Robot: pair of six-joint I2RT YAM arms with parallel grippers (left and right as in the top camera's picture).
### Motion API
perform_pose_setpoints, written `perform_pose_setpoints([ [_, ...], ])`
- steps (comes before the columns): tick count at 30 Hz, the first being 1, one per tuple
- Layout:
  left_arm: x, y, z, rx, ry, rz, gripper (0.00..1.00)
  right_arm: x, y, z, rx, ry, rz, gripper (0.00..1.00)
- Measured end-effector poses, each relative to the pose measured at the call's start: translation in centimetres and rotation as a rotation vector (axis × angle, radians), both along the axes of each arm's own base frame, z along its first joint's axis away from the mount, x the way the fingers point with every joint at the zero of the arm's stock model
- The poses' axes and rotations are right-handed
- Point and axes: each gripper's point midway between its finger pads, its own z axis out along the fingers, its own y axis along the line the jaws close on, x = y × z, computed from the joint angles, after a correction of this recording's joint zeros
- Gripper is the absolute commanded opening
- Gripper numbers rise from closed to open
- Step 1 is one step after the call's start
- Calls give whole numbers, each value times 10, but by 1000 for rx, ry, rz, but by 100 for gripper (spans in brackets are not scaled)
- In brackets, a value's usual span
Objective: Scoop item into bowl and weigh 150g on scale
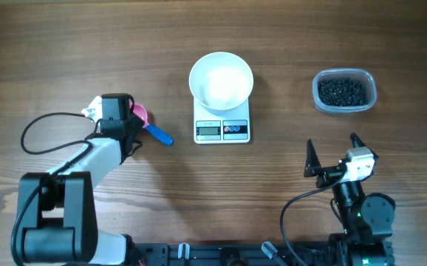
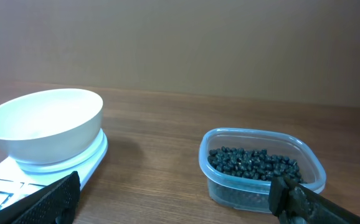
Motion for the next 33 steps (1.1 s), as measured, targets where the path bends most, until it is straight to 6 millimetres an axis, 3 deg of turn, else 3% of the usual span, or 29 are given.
perform_pose_setpoints([
  [6,3,-1,-2,-6,-7,1,4,0,0,0,0,0,0,100],
  [14,4,-2,-2,-13,-7,-6,4,0,0,0,0,0,0,100],
  [20,4,-18,-1,-89,-10,-55,4,0,0,0,0,0,0,100],
  [28,16,-49,54,-230,-164,-172,4,0,0,0,0,0,0,100],
  [33,14,-63,82,-288,-224,-230,4,0,0,0,0,0,0,100],
])
